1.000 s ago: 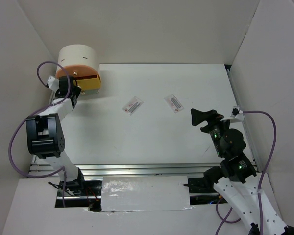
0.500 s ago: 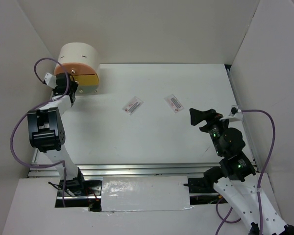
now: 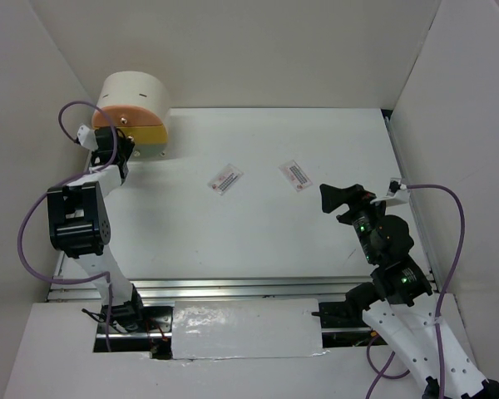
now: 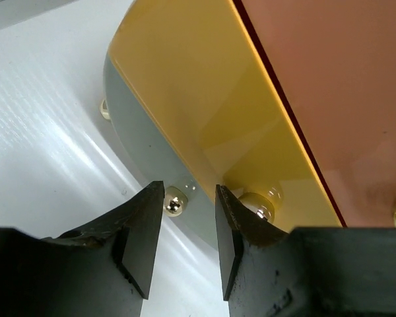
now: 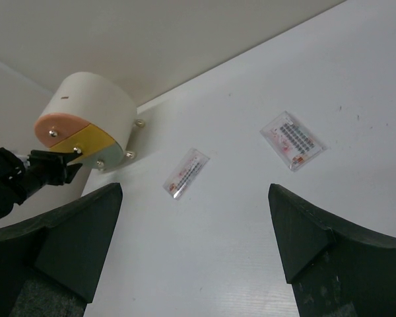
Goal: Organize the makeup
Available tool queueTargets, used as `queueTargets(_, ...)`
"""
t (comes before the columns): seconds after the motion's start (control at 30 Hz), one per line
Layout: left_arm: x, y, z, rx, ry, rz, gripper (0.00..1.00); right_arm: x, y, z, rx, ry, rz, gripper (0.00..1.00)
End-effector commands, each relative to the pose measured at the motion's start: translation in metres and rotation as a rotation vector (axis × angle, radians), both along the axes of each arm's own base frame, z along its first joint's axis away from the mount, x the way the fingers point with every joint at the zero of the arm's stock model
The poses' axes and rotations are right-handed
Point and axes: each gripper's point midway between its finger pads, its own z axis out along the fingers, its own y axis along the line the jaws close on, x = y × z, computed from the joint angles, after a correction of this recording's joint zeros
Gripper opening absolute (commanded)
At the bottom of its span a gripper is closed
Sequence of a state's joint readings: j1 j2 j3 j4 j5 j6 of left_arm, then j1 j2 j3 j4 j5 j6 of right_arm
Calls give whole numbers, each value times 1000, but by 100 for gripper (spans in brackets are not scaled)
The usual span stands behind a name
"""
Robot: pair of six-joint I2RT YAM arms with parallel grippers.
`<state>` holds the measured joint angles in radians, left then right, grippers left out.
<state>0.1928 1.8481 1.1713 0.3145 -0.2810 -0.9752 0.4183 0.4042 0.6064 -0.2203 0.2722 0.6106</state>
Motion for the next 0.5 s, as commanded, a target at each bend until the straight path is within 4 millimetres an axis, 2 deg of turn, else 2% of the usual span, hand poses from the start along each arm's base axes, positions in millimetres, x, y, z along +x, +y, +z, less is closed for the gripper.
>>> queueTargets(0.0,14,-6,49,2,-155,-20,50,3,1,9,3,-43,1,100)
queueTargets(0.1,14,-4,46,-5,-120,-8,47,3,0,9,4,-42,0,100)
queueTargets(0.17,5,-4,47,-16,-107,14,47,3,1,10,7,-50,4,100)
queueTargets(0.2,-5,-3,37,-31,-93,32,49,3,2,10,7,-48,9,100)
queueTargets(0.23,-13,-2,46,-29,-114,51,50,3,2,10,7,-48,12,100)
queueTargets(0.27,-26,-3,31,-43,-76,69,54,3,3,10,6,-47,13,100)
queueTargets(0.33,-44,-3,31,-83,-81,115,62,3,4,8,6,-42,18,100)
queueTargets(0.37,-57,-7,13,-103,-67,118,72,3,4,9,7,-47,19,100)
queueTargets(0.47,-65,-18,12,-134,-192,68,89,2,5,9,6,-47,27,100)
